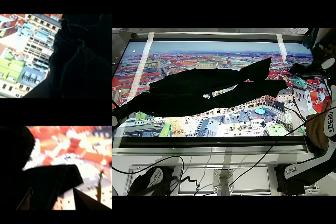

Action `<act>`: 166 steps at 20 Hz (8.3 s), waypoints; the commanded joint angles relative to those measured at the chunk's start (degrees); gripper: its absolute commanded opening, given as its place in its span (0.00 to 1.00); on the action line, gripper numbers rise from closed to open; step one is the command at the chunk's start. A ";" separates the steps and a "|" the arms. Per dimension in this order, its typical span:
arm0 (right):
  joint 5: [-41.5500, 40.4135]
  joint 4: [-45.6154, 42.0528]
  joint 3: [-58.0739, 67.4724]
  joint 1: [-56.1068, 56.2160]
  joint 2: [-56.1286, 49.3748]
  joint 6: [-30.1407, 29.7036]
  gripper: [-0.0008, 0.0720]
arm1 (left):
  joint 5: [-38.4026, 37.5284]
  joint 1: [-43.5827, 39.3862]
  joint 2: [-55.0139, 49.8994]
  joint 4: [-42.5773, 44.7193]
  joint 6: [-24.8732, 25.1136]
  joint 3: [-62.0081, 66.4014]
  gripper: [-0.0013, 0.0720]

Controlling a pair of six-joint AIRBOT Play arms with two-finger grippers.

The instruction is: Fold the clothes and pants, and hang the long-sleeved shirts on hangers.

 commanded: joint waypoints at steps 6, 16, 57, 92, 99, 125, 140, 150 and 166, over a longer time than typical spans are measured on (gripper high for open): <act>8.72 0.85 -0.04 -4.24 -8.68 7.39 0.61 | 0.22 0.00 -0.02 0.00 0.00 0.00 0.10; -2.91 12.50 -0.02 -4.22 -15.54 8.35 0.61 | 1.49 0.00 -0.02 0.00 0.00 0.00 0.10; 34.27 -20.90 -23.93 -2.51 24.13 -2.82 0.04 | -41.07 -1.95 -6.54 34.91 -7.21 17.75 0.10; -4.85 18.67 -47.12 -7.04 15.17 -3.45 0.66 | -17.33 -2.21 -13.64 29.42 -18.21 17.57 0.10; -12.26 20.90 -46.40 -7.04 12.11 -2.84 0.26 | -16.65 -2.21 -14.60 29.42 -18.23 17.57 0.10; 27.96 -14.88 -44.89 -7.15 35.82 0.57 0.04 | -41.66 1.27 -14.56 37.64 -4.46 14.47 0.10; 27.32 -14.73 -51.32 -7.08 40.79 0.83 0.04 | -25.75 9.01 -17.40 29.83 0.26 10.01 0.10; 20.04 -10.32 -47.36 -7.08 40.79 0.76 0.96 | -26.93 9.01 -17.79 29.86 0.09 10.32 0.98; -12.13 21.97 -23.30 21.14 3.21 14.29 0.78 | -16.68 1.22 -8.35 27.89 -0.13 27.08 0.96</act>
